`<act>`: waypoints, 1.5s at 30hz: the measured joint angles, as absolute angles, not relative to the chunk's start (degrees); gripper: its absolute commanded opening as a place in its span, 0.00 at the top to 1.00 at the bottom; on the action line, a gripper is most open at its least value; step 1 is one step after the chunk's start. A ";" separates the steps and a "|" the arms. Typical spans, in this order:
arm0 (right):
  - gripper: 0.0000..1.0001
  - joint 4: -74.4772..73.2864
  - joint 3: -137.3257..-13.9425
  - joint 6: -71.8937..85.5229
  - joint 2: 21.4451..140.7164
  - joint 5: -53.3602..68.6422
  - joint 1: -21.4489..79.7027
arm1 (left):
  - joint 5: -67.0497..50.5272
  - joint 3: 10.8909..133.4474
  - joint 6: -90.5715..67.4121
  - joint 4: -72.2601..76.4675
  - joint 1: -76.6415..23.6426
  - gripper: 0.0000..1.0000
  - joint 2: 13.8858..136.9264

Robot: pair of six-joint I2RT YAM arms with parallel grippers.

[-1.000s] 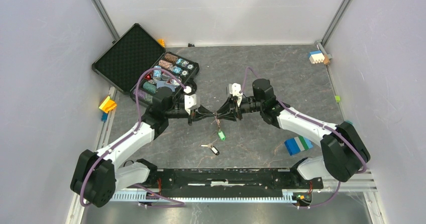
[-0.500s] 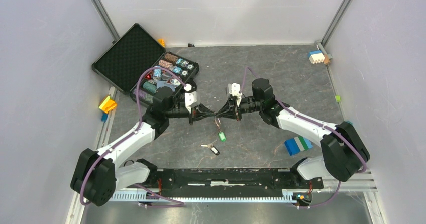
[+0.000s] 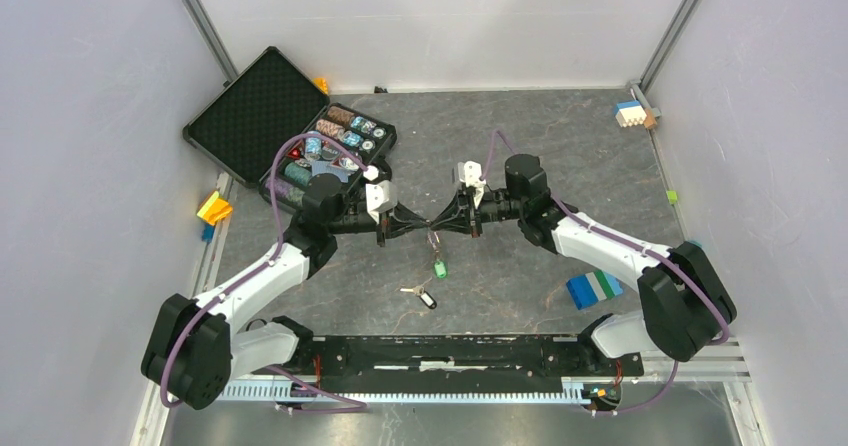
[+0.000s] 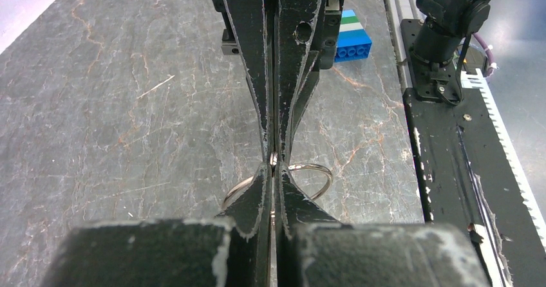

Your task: Put the keys on the keyring

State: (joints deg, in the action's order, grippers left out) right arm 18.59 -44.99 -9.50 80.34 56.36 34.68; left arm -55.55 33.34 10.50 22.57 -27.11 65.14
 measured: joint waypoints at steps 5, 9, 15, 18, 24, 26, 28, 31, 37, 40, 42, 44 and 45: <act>1.00 18.90 -44.99 -9.23 80.31 56.80 34.48 | -55.57 33.34 10.48 22.96 -27.11 0.78 65.14; 1.00 19.09 -44.97 -9.21 80.31 56.73 34.48 | -55.88 33.34 10.35 23.68 -27.14 0.67 65.14; 1.00 19.22 -44.75 -9.21 80.31 56.73 34.20 | -56.03 33.21 10.35 24.21 -27.11 0.59 65.04; 1.00 19.25 -44.75 -9.21 80.31 56.73 33.93 | -56.05 32.42 10.70 24.10 -27.05 0.59 64.58; 1.00 19.27 -44.73 -8.95 80.31 56.75 33.67 | -56.90 31.79 13.06 23.53 -26.96 0.61 64.23; 1.00 19.46 -44.64 -8.80 80.31 56.77 33.63 | -57.12 31.79 13.08 23.92 -26.96 0.62 64.42; 1.00 19.68 -44.53 -8.60 80.31 56.77 33.63 | -57.34 31.79 13.02 24.77 -26.96 0.63 65.10; 1.00 19.86 -44.40 -8.19 80.31 56.75 33.63 | -57.52 31.79 12.95 25.69 -26.96 0.67 66.52; 1.00 20.12 -44.38 -7.77 80.31 56.77 33.63 | -57.58 31.79 12.86 26.74 -26.85 0.70 67.02; 1.00 20.12 -44.38 -7.75 80.31 56.77 33.63 | -57.56 31.79 12.69 27.16 -26.85 0.72 67.02; 1.00 20.12 -44.38 -7.75 80.31 56.80 33.63 | -57.54 31.79 12.60 27.42 -26.85 0.74 67.02; 1.00 20.12 -44.38 -7.75 80.31 56.82 33.63 | -57.52 31.79 12.58 27.59 -26.85 0.76 67.02; 1.00 20.14 -44.38 -7.75 80.31 56.86 33.63 | -57.52 31.79 12.58 27.64 -26.83 0.78 67.02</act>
State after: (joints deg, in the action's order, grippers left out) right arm 20.14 -44.38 -7.75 80.31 56.86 33.63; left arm -57.52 31.79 12.58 27.64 -26.83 67.02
